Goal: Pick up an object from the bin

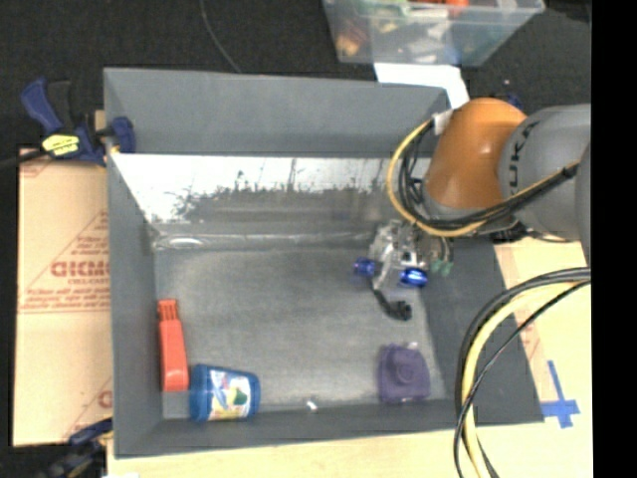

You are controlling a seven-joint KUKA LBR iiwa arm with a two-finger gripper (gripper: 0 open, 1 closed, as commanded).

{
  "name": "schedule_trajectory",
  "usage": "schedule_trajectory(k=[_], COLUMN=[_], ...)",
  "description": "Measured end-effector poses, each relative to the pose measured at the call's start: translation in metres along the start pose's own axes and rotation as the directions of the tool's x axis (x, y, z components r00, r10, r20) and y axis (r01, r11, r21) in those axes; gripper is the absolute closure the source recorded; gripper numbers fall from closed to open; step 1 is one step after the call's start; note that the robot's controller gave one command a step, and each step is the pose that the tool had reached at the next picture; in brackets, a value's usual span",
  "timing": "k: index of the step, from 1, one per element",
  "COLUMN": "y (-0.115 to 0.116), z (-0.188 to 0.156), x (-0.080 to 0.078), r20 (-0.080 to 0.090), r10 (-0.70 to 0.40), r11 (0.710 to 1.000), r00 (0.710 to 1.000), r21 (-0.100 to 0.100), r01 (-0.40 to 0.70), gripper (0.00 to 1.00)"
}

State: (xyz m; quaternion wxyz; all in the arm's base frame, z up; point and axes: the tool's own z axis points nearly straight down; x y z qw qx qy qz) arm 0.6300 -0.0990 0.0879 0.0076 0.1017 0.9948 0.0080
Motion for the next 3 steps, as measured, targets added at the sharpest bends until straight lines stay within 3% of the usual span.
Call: schedule_trajectory(k=[3], y=[0.000], z=[-0.066], x=[-0.001], r20=[0.001], r10=[-0.001], r11=[1.000], r00=[1.000], r21=[0.000], r01=[0.001], gripper=[1.00])
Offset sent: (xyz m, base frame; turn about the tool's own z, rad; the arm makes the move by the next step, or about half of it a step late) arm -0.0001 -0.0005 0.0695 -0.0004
